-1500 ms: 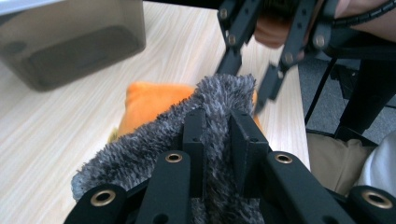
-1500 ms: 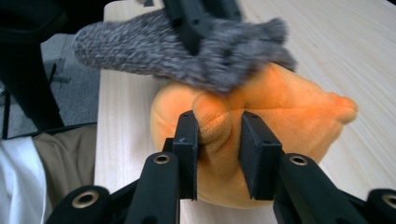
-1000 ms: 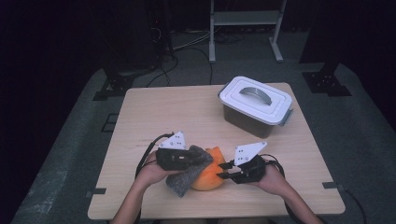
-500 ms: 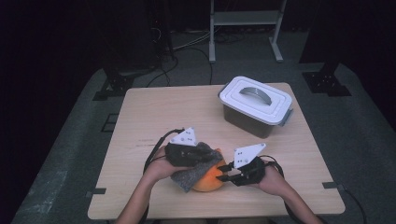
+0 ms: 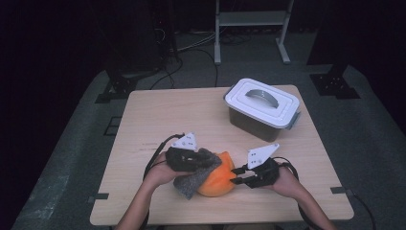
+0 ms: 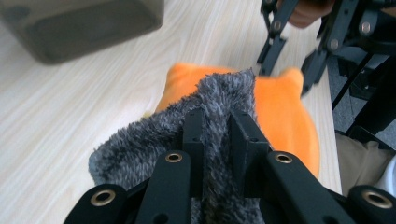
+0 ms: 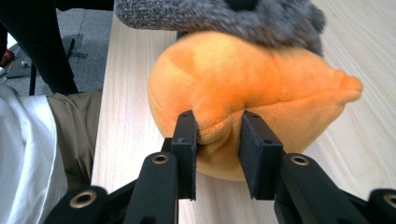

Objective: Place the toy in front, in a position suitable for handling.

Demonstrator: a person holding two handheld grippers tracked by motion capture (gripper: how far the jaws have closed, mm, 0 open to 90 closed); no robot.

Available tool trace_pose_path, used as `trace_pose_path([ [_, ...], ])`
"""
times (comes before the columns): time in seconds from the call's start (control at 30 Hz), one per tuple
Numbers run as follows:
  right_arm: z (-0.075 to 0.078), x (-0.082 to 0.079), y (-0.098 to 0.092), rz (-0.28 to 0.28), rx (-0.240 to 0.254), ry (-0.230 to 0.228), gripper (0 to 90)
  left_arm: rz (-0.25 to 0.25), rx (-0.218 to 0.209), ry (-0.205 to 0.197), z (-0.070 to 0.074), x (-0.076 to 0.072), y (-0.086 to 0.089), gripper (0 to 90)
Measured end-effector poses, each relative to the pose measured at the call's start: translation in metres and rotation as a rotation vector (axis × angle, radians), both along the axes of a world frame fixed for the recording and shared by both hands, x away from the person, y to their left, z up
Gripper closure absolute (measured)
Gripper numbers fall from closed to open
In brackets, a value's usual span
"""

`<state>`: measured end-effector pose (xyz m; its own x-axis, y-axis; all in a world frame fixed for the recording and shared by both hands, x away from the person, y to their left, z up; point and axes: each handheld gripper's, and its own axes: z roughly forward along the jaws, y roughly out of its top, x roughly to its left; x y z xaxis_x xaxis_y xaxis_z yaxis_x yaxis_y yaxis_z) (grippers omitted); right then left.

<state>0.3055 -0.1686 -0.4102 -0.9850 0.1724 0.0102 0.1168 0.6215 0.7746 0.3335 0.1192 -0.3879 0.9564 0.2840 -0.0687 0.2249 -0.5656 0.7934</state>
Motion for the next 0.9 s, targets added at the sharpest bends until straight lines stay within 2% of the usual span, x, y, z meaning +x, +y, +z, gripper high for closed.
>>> trace_pose_path([
  [0.17, -0.001, 0.001, -0.002, 0.010, -0.001, 0.013, 67.0, 0.029, 0.006, 0.017, -0.008, -0.001, 0.015, 77.2],
  [0.27, -0.002, 0.002, -0.004, 0.018, 0.001, 0.029, 65.7, 0.022, -0.006, 0.026, -0.010, -0.001, 0.017, 77.2],
  [0.3, -0.003, 0.002, -0.004, 0.032, -0.006, 0.044, 61.6, 0.018, -0.008, 0.027, -0.011, -0.002, 0.016, 77.2],
  [0.33, -0.003, 0.002, -0.004, 0.032, -0.006, 0.044, 61.6, 0.014, -0.004, 0.022, -0.011, -0.002, 0.015, 77.2],
  [0.37, -0.003, 0.002, -0.004, 0.033, -0.001, 0.072, 53.7, 0.010, -0.002, 0.019, -0.011, -0.003, 0.013, 77.2],
  [0.4, -0.003, 0.002, -0.004, 0.033, -0.001, 0.072, 53.7, 0.010, -0.004, 0.019, -0.011, -0.003, 0.012, 77.2],
  [0.43, -0.001, 0.002, -0.005, 0.042, -0.017, 0.073, 44.7, 0.010, -0.002, 0.015, -0.012, -0.004, 0.011, 77.2],
  [0.53, 0.002, 0.002, -0.008, 0.036, -0.002, 0.096, 40.4, -0.007, -0.005, 0.005, -0.013, -0.007, 0.009, 77.3],
  [0.6, 0.005, 0.004, -0.011, 0.023, 0.023, 0.088, 37.9, -0.027, -0.013, 0.004, -0.014, -0.009, 0.007, 77.2],
  [0.67, 0.008, 0.006, -0.012, -0.016, 0.065, 0.090, 37.7, -0.050, -0.015, 0.000, -0.014, -0.013, 0.001, 77.3],
  [0.73, 0.008, 0.006, -0.011, -0.028, 0.063, 0.083, 38.2, -0.058, -0.015, 0.002, -0.014, -0.014, -0.001, 77.3],
  [0.83, 0.007, 0.006, -0.007, -0.062, 0.055, 0.030, 44.1, -0.084, 0.006, -0.007, -0.012, -0.020, -0.006, 77.2],
  [0.9, 0.006, 0.005, -0.006, -0.065, 0.057, 0.033, 49.0, -0.090, 0.010, -0.005, -0.011, -0.022, -0.007, 77.2],
])
